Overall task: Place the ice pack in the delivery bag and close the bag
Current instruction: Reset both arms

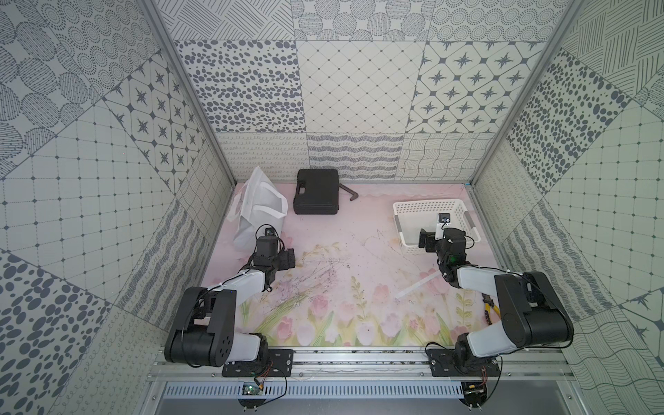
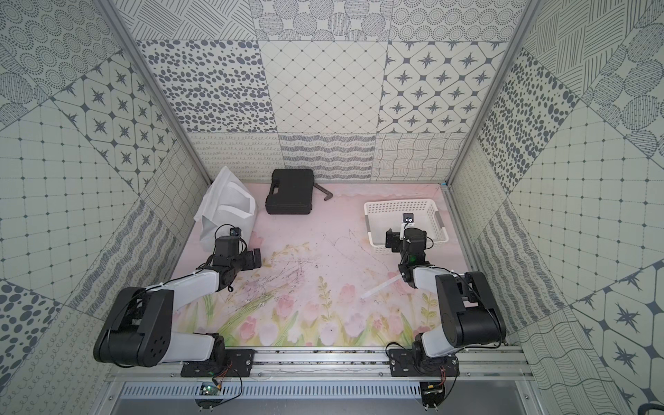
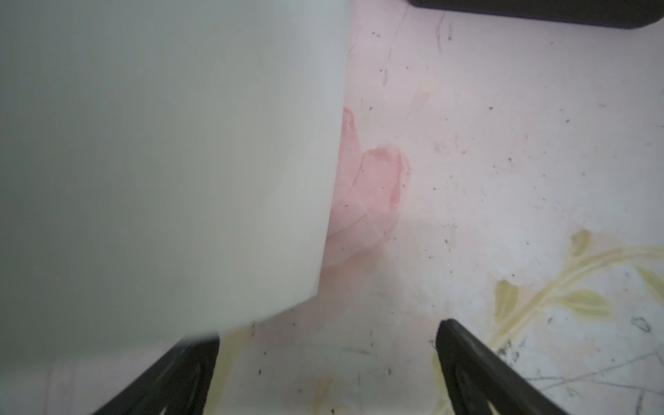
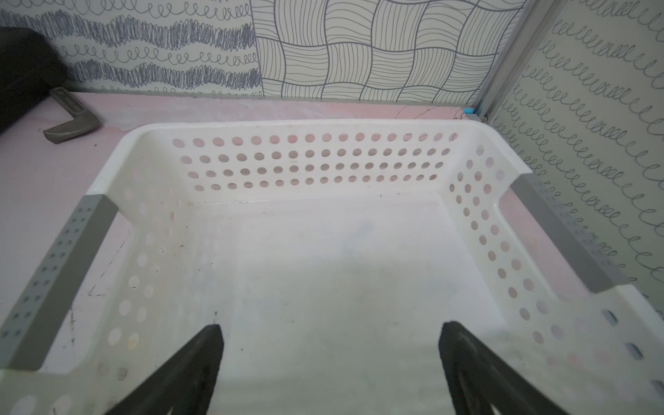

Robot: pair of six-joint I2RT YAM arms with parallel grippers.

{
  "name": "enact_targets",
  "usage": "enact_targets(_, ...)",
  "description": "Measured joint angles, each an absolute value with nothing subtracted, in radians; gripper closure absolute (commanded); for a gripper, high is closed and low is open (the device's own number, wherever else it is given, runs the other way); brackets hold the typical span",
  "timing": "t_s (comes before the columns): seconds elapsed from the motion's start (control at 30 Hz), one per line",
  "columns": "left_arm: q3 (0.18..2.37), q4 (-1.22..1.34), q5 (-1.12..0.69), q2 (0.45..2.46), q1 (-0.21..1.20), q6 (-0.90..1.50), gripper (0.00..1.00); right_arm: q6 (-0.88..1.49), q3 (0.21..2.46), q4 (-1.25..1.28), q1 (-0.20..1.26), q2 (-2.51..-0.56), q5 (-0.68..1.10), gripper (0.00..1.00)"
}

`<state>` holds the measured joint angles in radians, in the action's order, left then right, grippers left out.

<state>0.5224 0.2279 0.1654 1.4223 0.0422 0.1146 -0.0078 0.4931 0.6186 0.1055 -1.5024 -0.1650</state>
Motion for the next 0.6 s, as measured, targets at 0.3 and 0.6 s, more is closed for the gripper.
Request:
enact_targets(0.3, 0.495, 0.437, 0.089, 1.474, 0.037, 0.075, 0.01, 0.011, 0.411, 0.82, 0.065, -1.533, -0.059, 0.01)
enact_targets(0.6, 0.42, 0.661, 0.057, 1.563, 0.037, 0.061, 0.01, 0.011, 0.411, 0.822, 0.064, -1.534, -0.052, 0.02)
